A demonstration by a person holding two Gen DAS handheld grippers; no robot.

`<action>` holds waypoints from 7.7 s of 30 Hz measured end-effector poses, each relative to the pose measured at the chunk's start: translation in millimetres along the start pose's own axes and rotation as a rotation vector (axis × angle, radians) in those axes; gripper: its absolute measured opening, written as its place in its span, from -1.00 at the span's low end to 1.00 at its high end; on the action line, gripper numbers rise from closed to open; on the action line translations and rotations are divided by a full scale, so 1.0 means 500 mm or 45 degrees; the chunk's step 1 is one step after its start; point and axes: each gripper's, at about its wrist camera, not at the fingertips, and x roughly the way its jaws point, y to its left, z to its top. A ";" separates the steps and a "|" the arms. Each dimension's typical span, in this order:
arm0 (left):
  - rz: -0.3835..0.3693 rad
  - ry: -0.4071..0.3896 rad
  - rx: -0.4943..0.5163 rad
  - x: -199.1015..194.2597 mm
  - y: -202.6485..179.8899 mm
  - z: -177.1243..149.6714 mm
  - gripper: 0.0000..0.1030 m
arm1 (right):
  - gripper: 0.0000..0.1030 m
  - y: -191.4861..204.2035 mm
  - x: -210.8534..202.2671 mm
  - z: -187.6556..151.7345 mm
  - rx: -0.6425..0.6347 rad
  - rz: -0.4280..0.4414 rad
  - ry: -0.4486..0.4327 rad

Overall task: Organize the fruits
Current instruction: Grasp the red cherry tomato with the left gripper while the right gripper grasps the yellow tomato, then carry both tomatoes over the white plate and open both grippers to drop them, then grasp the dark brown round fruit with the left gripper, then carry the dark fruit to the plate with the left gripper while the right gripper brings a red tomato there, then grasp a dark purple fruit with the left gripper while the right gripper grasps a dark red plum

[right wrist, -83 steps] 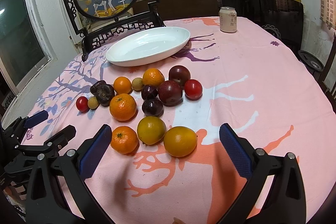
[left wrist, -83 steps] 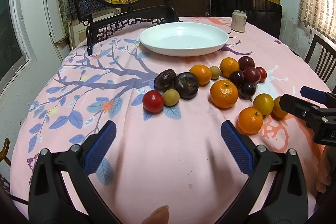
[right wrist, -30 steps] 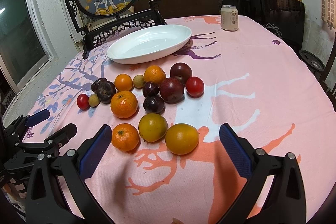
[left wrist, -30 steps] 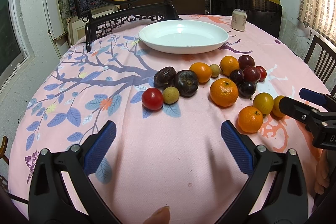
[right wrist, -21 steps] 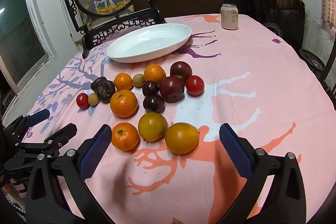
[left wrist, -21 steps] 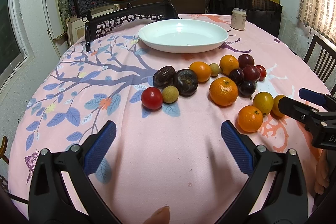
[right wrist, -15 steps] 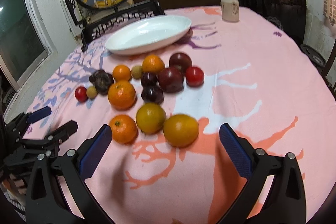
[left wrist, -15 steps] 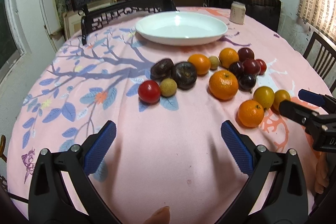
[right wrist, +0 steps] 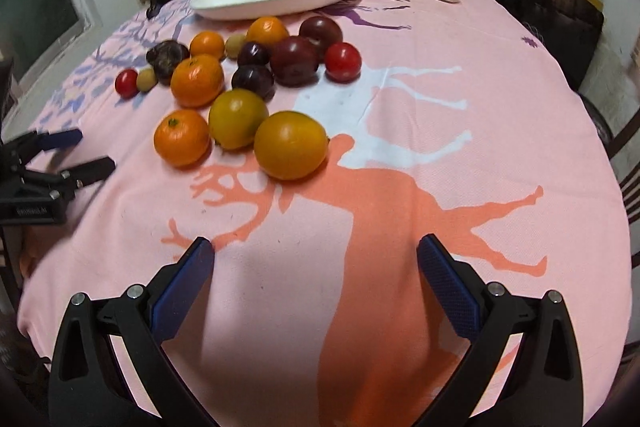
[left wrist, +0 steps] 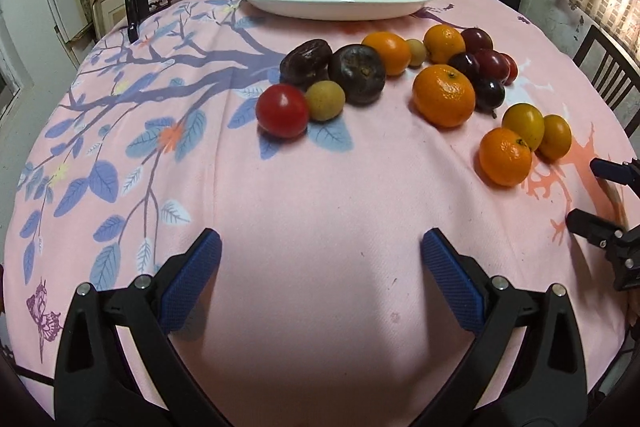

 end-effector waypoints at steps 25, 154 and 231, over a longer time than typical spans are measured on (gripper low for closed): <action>-0.192 -0.056 0.050 0.027 0.047 0.079 0.53 | 0.11 -0.017 0.017 0.073 0.005 0.217 -0.089; -0.009 -0.176 -0.006 0.119 0.104 0.227 -0.23 | 0.71 -0.103 0.029 0.202 0.311 0.177 -0.301; -0.096 -0.260 -0.038 0.113 0.077 0.334 0.13 | 0.09 -0.036 0.074 0.366 0.239 0.296 -0.323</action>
